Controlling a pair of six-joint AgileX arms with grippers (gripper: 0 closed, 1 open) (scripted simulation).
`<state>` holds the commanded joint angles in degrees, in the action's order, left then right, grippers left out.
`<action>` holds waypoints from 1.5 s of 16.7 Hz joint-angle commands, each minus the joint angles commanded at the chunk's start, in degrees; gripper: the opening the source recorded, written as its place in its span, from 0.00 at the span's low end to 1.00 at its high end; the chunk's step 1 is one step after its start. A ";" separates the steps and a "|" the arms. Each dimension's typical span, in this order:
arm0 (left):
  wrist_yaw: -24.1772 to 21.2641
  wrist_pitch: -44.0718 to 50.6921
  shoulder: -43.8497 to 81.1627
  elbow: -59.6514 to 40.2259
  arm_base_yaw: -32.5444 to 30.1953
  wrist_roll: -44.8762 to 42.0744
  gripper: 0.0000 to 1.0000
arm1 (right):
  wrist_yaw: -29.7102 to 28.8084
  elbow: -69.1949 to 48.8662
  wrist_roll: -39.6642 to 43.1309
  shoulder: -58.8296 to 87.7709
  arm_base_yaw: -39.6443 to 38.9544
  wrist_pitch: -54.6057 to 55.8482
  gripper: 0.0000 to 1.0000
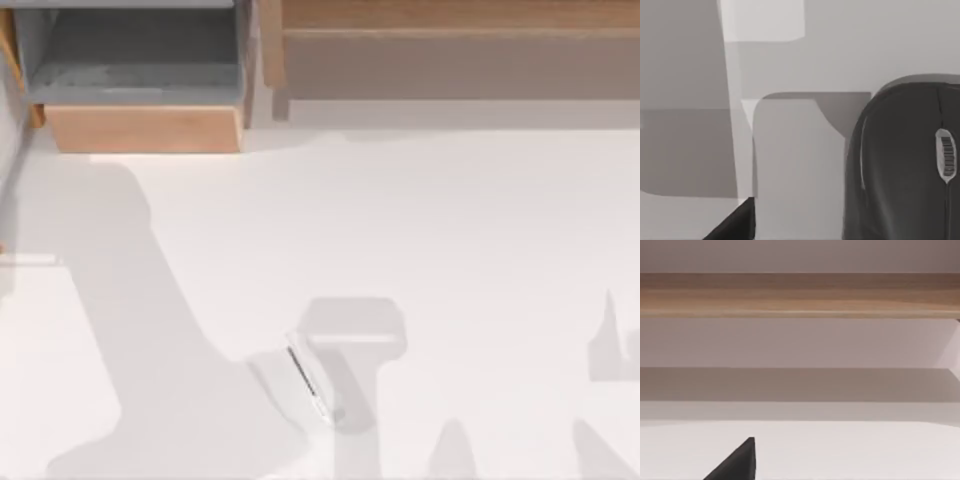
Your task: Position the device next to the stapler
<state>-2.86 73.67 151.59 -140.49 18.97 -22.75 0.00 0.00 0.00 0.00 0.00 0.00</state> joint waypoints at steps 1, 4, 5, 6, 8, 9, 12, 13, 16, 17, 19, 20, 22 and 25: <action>0.00 0.00 0.00 0.00 0.00 0.00 1.00 | 0.00 0.00 0.00 0.00 0.00 0.00 1.00; 0.00 0.00 0.00 0.00 0.00 0.00 0.77 | 0.00 0.00 0.00 0.00 0.00 0.00 1.00; 0.00 0.00 0.00 0.00 0.00 0.00 0.70 | 0.00 0.00 0.00 0.00 0.00 0.00 1.00; 0.00 0.00 0.00 0.00 0.00 0.00 0.62 | 0.00 0.00 0.00 0.00 0.00 0.00 1.00; 0.00 0.00 0.00 0.00 0.00 0.00 0.47 | 0.00 0.00 0.00 0.00 0.00 0.00 1.00; 0.00 0.00 0.00 0.00 0.00 0.00 0.40 | 0.00 0.00 0.00 0.00 0.00 0.00 1.00; 0.00 0.00 0.00 0.00 0.00 0.00 0.17 | 0.00 0.00 0.00 0.00 0.00 0.00 1.00; 0.00 0.00 0.00 0.00 0.00 0.00 0.10 | 0.00 0.00 0.00 0.00 0.00 0.00 1.00; 0.00 0.00 0.00 0.00 0.00 0.00 0.00 | 0.00 0.00 0.00 0.00 0.00 0.00 1.00; 0.00 0.00 0.00 0.00 0.00 0.00 0.00 | 0.00 0.00 0.00 0.00 0.00 0.00 1.00; 0.00 0.00 0.00 0.00 0.00 0.00 0.00 | 0.00 0.00 0.00 0.00 0.00 0.00 1.00; 0.00 0.00 0.00 0.00 0.00 0.00 0.00 | 0.00 0.00 0.00 0.00 0.00 0.00 1.00; 0.00 0.00 0.00 0.00 0.00 0.00 0.00 | 0.00 0.00 0.00 0.00 0.00 0.00 1.00; 0.05 0.10 -0.16 0.06 0.20 -0.11 0.00 | 0.00 0.00 0.00 0.00 0.00 0.00 1.00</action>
<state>-2.81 73.77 151.42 -140.44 19.16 -22.86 0.00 0.00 0.00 0.00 0.00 0.00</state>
